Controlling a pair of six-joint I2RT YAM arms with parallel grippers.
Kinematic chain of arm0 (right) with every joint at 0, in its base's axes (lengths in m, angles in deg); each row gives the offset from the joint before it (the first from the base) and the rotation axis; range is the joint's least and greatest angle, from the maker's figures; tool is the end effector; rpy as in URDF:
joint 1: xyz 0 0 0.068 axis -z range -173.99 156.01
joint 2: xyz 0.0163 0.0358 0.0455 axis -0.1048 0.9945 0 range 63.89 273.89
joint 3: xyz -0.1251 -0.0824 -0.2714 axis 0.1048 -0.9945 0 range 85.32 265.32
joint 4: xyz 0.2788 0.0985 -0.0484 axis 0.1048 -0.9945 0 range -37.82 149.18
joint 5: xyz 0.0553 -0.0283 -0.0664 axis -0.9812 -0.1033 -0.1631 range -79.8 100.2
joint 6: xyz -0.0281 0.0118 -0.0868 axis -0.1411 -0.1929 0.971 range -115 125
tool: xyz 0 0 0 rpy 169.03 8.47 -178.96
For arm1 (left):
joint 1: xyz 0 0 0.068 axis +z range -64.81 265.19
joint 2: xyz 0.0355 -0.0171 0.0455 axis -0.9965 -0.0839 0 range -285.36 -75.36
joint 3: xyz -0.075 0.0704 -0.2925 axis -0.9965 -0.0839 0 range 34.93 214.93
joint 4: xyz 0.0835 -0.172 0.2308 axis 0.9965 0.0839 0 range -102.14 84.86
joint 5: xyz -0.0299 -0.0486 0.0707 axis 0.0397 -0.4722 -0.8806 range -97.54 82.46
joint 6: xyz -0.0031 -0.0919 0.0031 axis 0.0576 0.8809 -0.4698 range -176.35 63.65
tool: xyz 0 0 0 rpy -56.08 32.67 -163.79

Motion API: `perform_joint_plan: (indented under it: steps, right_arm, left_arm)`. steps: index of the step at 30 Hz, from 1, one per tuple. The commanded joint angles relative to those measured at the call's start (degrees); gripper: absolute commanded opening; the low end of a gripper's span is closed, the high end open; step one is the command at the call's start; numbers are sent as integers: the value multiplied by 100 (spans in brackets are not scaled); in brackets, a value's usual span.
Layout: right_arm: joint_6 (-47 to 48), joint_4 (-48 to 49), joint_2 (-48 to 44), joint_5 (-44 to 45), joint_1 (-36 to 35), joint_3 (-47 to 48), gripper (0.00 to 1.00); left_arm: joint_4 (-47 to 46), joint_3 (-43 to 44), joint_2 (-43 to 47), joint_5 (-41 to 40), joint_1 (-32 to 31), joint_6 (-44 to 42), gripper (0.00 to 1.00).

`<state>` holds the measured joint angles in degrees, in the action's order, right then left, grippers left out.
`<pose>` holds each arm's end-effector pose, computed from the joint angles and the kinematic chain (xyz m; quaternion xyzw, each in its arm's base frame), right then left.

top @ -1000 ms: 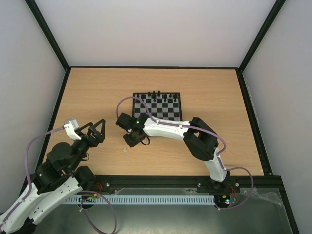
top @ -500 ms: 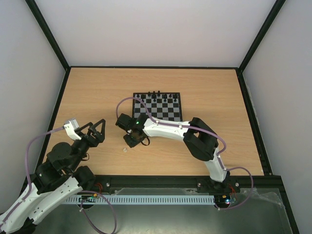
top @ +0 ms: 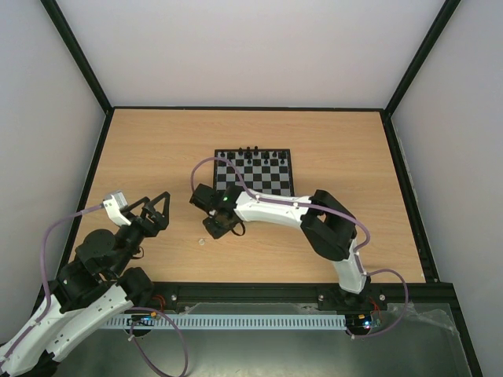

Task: Set up the chess pieces on the board
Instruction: Pick up the chess piece at the center of the board, then place the chess piece on the chessboard.

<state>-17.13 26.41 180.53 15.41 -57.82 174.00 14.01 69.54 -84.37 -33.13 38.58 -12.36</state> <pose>0.2326 0.4563 0.1666 -0.3333 0.9073 0.1399 0.2146 0.0956 -0.0491 0.3368 -0.1399 0.6963 -0.3771 0.5945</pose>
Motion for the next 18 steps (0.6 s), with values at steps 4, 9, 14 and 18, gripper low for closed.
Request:
perform_joint_plan:
  steps: [4, 9, 14, 18]
  right_arm:
    - [-20, -385, -867, 236, 22, -115, 7]
    - [22, -536, -1283, 418, 274, -237, 7]
    - [83, -445, -1721, 353, 846, -723, 7]
    - [125, -294, -1942, 223, 1207, -1026, 7]
  left_arm:
    - [39, 0, 45, -70, -14, -39, 99]
    - [17, 16, 16, -69, -7, -55, 99]
    - [-15, 10, -45, -59, -10, -74, 99]
    - [-65, -6, -108, -59, -14, -79, 100]
